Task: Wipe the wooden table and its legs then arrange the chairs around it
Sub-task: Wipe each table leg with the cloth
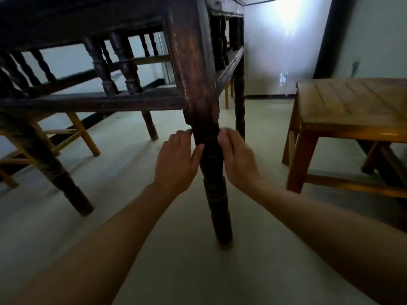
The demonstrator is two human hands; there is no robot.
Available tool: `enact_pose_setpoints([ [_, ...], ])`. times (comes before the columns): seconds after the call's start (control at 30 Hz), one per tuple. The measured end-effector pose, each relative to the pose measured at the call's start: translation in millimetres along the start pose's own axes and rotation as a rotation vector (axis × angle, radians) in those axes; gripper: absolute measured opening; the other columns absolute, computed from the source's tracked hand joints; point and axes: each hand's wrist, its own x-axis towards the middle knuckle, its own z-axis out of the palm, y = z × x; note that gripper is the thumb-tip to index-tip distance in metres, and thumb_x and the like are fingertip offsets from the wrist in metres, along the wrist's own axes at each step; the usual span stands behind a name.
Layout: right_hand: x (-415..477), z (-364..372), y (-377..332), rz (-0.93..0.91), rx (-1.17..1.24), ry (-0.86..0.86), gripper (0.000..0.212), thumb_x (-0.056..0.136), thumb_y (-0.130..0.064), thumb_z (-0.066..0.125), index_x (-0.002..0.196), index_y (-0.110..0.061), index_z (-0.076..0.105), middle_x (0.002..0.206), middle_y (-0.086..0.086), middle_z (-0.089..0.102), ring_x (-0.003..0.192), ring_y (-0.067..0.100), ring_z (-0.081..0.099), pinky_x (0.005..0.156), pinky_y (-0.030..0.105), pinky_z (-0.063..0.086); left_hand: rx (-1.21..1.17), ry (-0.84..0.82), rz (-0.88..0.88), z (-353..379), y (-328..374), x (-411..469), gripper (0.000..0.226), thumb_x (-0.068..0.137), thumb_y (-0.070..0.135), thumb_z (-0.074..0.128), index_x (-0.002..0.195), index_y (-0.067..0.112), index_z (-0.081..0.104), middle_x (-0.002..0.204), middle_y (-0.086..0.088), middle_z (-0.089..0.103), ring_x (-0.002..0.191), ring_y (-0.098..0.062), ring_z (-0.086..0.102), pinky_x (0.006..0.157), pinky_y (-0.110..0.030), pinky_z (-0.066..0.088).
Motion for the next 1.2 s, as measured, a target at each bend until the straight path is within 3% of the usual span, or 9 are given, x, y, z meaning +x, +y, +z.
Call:
enact_pose_setpoints([
  [0.17,-35.5,-54.4,31.8,-0.047,-0.356,-0.403,0.017,0.101,-0.043,0.037,0.112,-0.034,0.047,0.087,-0.017,0.057,0.073,0.0,0.059,0.068,0.035,0.056,0.005,0.01,0.07,-15.9,-6.7,4.5,0.045,0.098,0.036,0.045,0.133,0.007,0.048,0.125,-0.013,0.057,0.113,-0.027,0.054,0.091,-0.037,0.043],
  [0.27,11.4,-57.4,6.2,-0.035,-0.215,-0.045,0.021,0.102,-0.046,0.039,0.112,-0.03,0.047,0.089,-0.007,0.064,0.075,0.009,0.066,0.065,0.041,0.058,-0.015,0.025,0.062,-17.3,-6.7,9.7,0.044,0.098,0.04,0.043,0.13,0.01,0.049,0.122,-0.01,0.059,0.11,-0.024,0.056,0.087,-0.033,0.045],
  [0.37,32.8,-36.8,-31.5,-0.165,-0.06,0.114,0.011,0.104,-0.037,0.039,0.11,-0.031,0.047,0.087,-0.012,0.06,0.07,0.003,0.062,0.057,0.022,0.051,-0.073,0.049,0.019,-18.4,-0.6,10.1,0.042,0.099,0.04,0.041,0.126,0.01,0.052,0.113,-0.009,0.062,0.103,-0.023,0.058,0.08,-0.031,0.044],
  [0.6,-39.2,-40.5,30.8,0.006,-0.556,-0.471,0.028,0.101,-0.047,0.033,0.123,-0.031,0.04,0.101,-0.003,0.062,0.072,0.008,0.056,0.066,0.032,0.049,-0.062,0.038,0.065,-24.5,-2.0,2.8,0.044,0.099,0.038,0.04,0.133,0.01,0.048,0.117,-0.009,0.063,0.105,-0.023,0.059,0.083,-0.032,0.044],
  [0.77,6.7,-49.1,0.7,-0.101,-0.278,-0.061,0.028,0.102,-0.044,0.036,0.128,-0.034,0.038,0.096,-0.011,0.056,0.078,0.006,0.061,0.065,0.023,0.053,-0.116,0.075,0.019,-16.8,6.8,5.5,0.037,0.098,0.037,0.044,0.122,0.009,0.051,0.111,-0.007,0.063,0.099,-0.02,0.06,0.074,-0.025,0.04],
  [0.83,1.7,-35.0,-11.7,-0.112,-0.198,-0.056,0.025,0.103,-0.043,0.033,0.124,-0.033,0.04,0.091,-0.013,0.057,0.075,0.003,0.061,0.063,0.022,0.053,-0.121,0.111,0.007,-14.5,9.0,8.7,0.03,0.098,0.035,0.046,0.112,0.009,0.051,0.103,-0.008,0.064,0.09,-0.021,0.062,0.068,-0.026,0.039],
  [0.93,-46.9,-11.5,9.3,0.026,-0.328,-0.248,0.029,0.102,-0.046,0.025,0.127,-0.034,0.035,0.087,-0.008,0.057,0.065,0.007,0.059,0.059,0.033,0.055,-0.083,0.144,0.02,-15.0,9.8,10.6,0.026,0.097,0.033,0.049,0.106,0.009,0.051,0.098,-0.008,0.064,0.085,-0.023,0.062,0.065,-0.028,0.041],
  [1.07,-77.0,-25.9,50.4,0.256,-0.702,-0.735,0.024,0.101,-0.045,0.039,0.115,-0.028,0.049,0.093,-0.006,0.063,0.081,0.011,0.063,0.077,0.031,0.053,-0.039,0.118,0.045,-15.5,9.6,5.6,0.037,0.095,0.038,0.054,0.118,0.01,0.052,0.114,-0.007,0.062,0.098,-0.021,0.061,0.071,-0.024,0.038],
  [1.2,-27.4,-43.2,29.3,0.146,-0.45,-0.245,0.028,0.102,-0.053,0.028,0.116,-0.037,0.046,0.088,-0.011,0.06,0.076,0.008,0.06,0.069,0.031,0.052,-0.067,0.115,0.042,-14.9,8.2,5.5,0.039,0.092,0.038,0.059,0.119,0.01,0.051,0.117,-0.006,0.061,0.101,-0.018,0.059,0.074,-0.023,0.039],
])
